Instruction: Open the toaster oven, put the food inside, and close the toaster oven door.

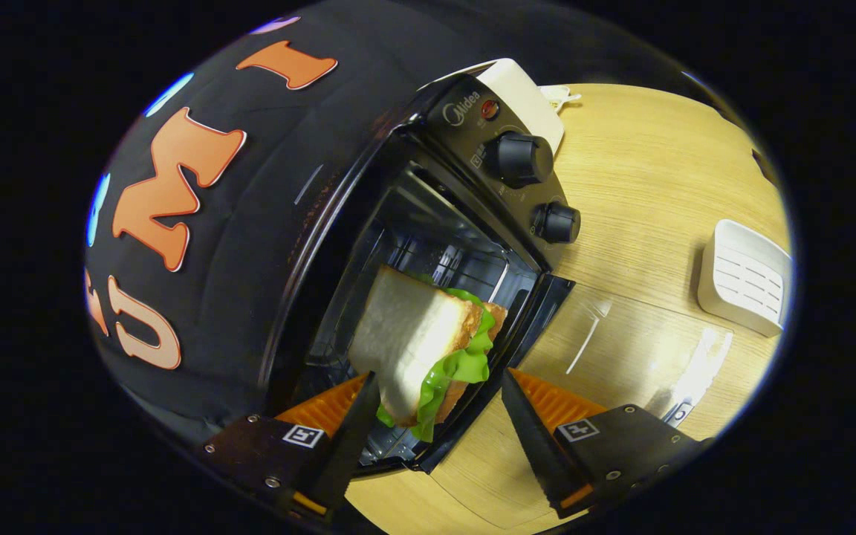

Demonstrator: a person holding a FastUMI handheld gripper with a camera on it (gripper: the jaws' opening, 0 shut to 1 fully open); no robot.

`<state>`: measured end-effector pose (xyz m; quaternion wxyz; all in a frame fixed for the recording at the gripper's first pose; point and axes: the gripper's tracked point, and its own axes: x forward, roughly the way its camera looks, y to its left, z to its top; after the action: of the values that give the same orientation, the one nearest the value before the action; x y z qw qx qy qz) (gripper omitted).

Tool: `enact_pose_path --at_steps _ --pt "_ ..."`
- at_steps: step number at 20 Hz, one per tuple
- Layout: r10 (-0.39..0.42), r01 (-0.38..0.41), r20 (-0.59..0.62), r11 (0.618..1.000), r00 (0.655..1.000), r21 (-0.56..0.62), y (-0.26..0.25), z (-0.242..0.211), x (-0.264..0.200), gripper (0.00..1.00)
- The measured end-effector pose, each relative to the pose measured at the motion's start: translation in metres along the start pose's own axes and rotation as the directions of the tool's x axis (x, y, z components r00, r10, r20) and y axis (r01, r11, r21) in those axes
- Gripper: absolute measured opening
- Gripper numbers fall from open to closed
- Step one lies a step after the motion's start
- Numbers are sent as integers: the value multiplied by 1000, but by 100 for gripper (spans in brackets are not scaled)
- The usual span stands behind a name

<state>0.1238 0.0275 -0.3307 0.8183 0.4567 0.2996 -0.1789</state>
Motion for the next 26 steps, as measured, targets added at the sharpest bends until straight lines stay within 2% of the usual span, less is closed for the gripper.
enact_pose_path --at_steps 2,4,8,10,12,14,17,22,24,26 --pt "1 -1 -21 1000 1000 -30 1 -5 -2 98" --pt "-32 29 -33 997 999 -74 -4 -12 -3 98" --pt "-9 -2 -76 991 997 -137 5 -28 -10 99" --pt "10 -26 -75 977 997 -211 2 -29 -28 99" --pt "27 -50 -76 946 997 -320 -8 -31 -55 99" --pt "26 -58 -74 884 997 -463 -25 -31 -81 98" --pt "-5 -50 -84 766 996 -641 -61 -41 -119 99" --pt "-113 -14 -86 526 990 -850 -132 -64 -140 99" --pt "-151 -1 -81 471 985 -882 -151 -67 -131 99" --pt "-193 14 -83 454 978 -891 -164 -72 -120 99"
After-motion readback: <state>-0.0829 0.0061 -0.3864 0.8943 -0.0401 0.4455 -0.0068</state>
